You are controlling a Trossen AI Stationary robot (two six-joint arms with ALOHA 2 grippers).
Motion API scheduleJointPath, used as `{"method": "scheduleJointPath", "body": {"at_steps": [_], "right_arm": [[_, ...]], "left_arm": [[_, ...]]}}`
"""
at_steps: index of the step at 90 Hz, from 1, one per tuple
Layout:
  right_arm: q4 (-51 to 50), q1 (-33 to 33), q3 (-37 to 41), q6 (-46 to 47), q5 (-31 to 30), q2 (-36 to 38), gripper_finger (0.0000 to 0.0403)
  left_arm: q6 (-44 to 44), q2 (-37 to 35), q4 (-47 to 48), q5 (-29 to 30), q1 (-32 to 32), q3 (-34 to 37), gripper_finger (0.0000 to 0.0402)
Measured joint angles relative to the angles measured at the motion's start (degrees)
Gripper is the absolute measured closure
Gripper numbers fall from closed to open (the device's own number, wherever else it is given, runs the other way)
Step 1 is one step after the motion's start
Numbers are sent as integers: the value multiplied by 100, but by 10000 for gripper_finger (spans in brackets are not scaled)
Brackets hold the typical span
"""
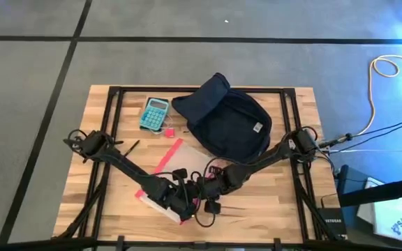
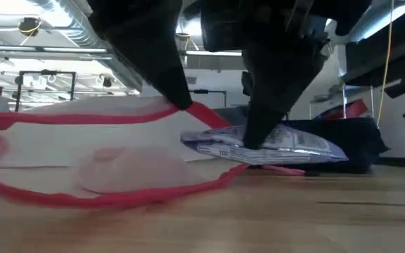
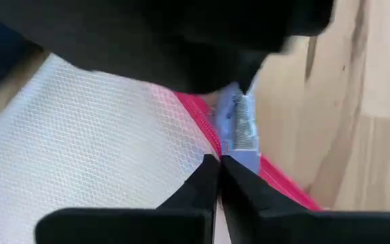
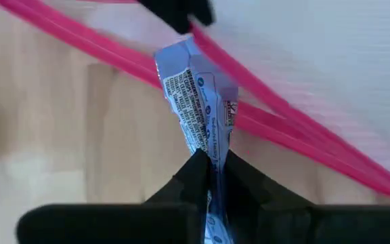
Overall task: Unpack backpack
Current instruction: Put the purple chocolate bar into the transparent zip bag
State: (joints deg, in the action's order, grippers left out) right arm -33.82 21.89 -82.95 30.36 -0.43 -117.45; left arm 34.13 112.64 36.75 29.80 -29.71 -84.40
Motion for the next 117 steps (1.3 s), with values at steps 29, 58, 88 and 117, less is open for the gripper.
{"method": "scheduleJointPath", "body": {"at_steps": [29,58,88,117], "right_arm": [[318,-7,12,-385,-778,-30,357],[486,19,21,-966,-910,-21,208],[30,535,30,-1649,-1154,387,232],[-540,1138,19,-1140,-1871,441,247]], "left_arm": [[72,0,57,61,-2,-2,402],[72,-4,50,118,-28,-13,402],[-2,-57,-98,319,-24,-79,402],[-9,-26,23,278,-7,-46,402]]}}
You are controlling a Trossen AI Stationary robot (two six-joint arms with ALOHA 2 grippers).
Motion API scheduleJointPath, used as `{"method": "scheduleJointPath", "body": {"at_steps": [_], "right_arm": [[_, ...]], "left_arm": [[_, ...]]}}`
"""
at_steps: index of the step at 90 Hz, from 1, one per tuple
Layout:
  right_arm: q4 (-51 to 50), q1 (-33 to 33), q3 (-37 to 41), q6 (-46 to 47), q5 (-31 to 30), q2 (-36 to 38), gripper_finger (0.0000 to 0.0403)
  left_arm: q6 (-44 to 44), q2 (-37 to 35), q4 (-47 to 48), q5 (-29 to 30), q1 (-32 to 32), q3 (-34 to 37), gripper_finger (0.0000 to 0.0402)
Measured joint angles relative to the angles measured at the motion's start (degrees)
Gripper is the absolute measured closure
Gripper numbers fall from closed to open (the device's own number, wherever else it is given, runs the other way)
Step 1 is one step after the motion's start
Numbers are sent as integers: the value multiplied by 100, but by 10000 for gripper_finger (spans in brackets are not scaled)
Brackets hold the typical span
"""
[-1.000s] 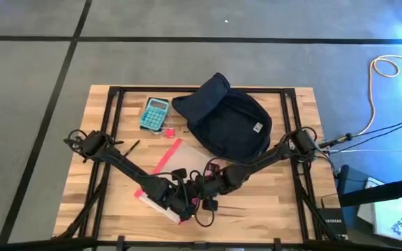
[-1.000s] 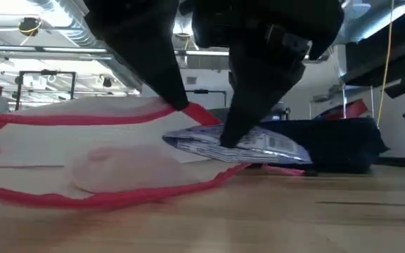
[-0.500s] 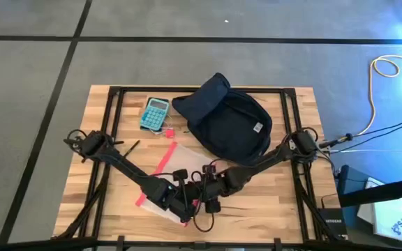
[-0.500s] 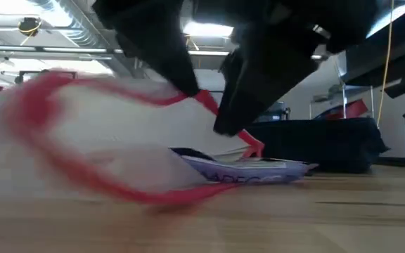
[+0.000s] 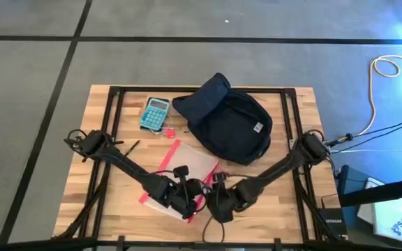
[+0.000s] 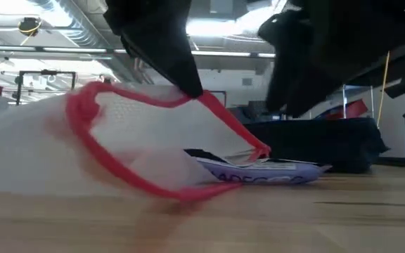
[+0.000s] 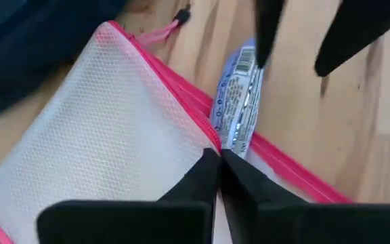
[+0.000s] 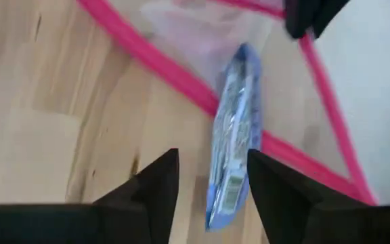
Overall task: Unpack backpack
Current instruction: Put the purple chocolate bar into the transparent zip bag
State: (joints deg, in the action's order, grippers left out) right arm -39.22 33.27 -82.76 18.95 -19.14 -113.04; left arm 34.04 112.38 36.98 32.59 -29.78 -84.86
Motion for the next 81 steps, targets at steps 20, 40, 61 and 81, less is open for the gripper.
{"method": "scheduleJointPath", "body": {"at_steps": [20,40,61,81], "right_arm": [[0,329,299,688,-126,36,247],[820,512,1236,1368,-1082,34,247],[2596,589,2152,1420,-1177,47,247],[3069,870,2364,1376,-2072,45,247]], "left_arm": [[29,2,-9,71,-2,2,402],[71,2,-20,117,-7,7,402],[211,2,-34,236,-9,11,402],[231,2,-49,314,-11,11,402]]}}
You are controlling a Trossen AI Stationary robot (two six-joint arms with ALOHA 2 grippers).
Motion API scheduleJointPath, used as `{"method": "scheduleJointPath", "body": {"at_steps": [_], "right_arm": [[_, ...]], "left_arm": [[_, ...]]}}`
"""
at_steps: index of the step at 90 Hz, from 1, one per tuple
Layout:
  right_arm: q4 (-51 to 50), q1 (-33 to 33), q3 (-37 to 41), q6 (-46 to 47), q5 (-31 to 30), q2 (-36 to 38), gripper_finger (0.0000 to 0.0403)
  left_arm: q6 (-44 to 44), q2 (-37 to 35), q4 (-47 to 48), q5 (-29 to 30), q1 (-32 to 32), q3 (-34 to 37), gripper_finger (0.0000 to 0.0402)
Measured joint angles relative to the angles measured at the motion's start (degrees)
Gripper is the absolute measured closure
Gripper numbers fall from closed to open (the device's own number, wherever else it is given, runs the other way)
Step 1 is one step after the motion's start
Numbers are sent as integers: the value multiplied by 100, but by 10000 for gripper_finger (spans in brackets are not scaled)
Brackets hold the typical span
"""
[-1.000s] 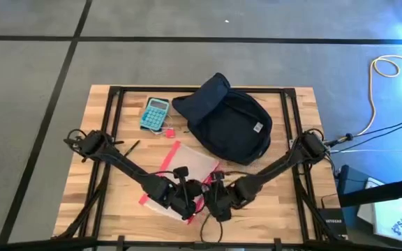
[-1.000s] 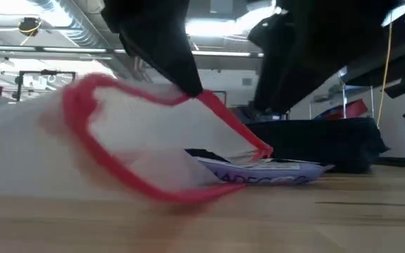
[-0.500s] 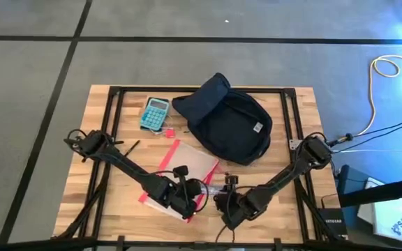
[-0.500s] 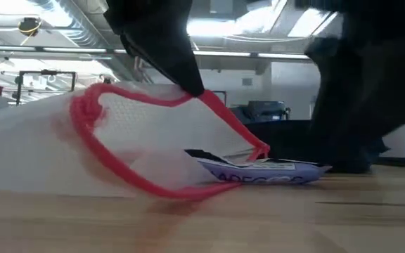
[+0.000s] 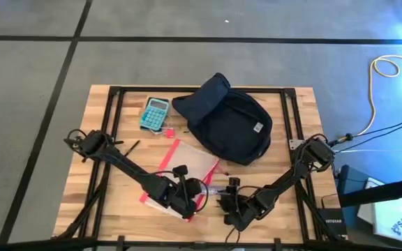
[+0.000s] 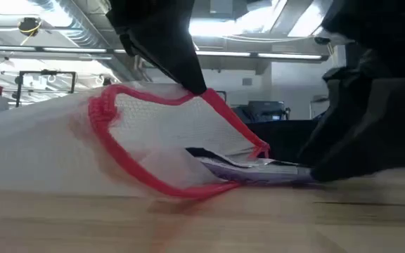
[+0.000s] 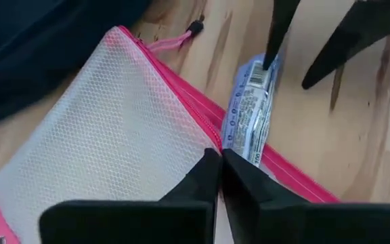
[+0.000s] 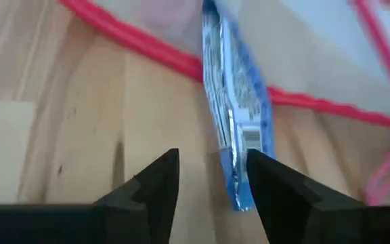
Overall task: Unpack backpack
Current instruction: Put the purple chocolate bar into the transparent zip bag
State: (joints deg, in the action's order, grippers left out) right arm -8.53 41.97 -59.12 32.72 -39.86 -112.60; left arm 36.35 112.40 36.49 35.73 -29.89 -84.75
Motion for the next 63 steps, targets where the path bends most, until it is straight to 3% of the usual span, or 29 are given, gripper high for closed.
{"method": "scheduleJointPath", "body": {"at_steps": [43,53,63], "right_arm": [[-513,521,-4,610,-617,349,247],[-881,561,22,1112,-607,354,247],[-542,559,332,1314,-461,342,247]], "left_arm": [[86,7,-214,367,-26,2,402],[41,7,-340,369,-26,2,402],[22,7,-334,365,-26,2,402]]}}
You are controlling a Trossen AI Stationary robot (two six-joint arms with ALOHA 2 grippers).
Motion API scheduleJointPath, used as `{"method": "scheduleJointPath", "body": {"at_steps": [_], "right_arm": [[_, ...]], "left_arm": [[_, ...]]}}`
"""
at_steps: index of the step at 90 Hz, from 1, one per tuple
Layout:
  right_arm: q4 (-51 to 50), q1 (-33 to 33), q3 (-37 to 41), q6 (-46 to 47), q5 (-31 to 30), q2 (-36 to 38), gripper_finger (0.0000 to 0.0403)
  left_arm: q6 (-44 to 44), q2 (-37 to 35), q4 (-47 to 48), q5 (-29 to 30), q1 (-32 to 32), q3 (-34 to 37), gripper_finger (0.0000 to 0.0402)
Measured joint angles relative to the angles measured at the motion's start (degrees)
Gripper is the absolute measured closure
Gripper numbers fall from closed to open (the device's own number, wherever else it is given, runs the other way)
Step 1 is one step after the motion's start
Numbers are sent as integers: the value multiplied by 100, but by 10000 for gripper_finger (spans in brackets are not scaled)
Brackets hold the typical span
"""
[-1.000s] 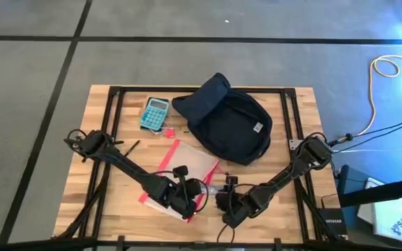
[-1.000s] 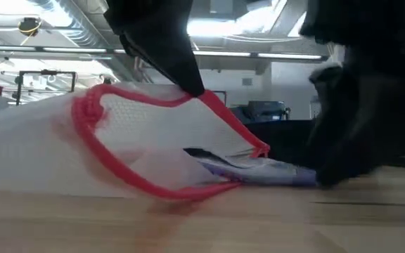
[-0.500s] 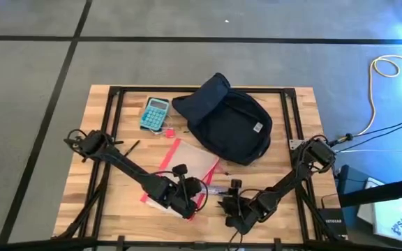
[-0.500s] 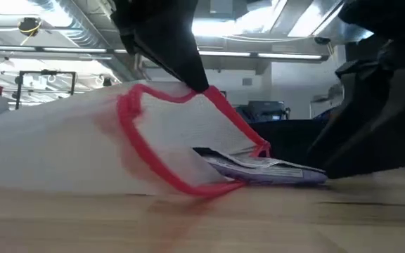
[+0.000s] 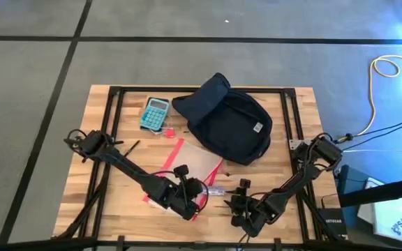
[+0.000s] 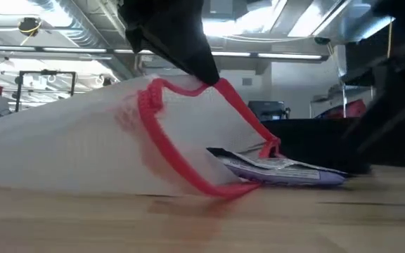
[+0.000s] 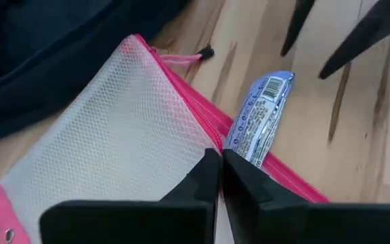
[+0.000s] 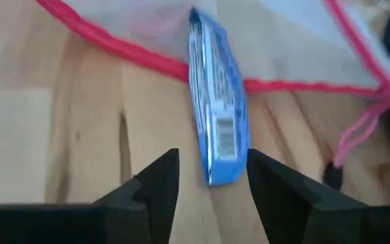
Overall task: Unpack backpack
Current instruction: Put the purple chocolate bar into the transparent zip bag
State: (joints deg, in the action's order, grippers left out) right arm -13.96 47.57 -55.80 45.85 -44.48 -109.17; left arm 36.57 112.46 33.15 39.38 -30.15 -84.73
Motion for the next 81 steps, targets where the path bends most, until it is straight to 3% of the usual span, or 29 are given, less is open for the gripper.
{"method": "scheduleJointPath", "body": {"at_steps": [32,45,81], "right_arm": [[1741,-101,1068,390,265,16,247],[1914,-484,1063,288,836,32,250],[2728,-1250,720,-1080,1523,-36,307]], "left_arm": [[-59,0,-1,-15,2,0,402],[-62,0,-27,-17,15,0,402],[-135,0,-87,-17,22,0,402]]}}
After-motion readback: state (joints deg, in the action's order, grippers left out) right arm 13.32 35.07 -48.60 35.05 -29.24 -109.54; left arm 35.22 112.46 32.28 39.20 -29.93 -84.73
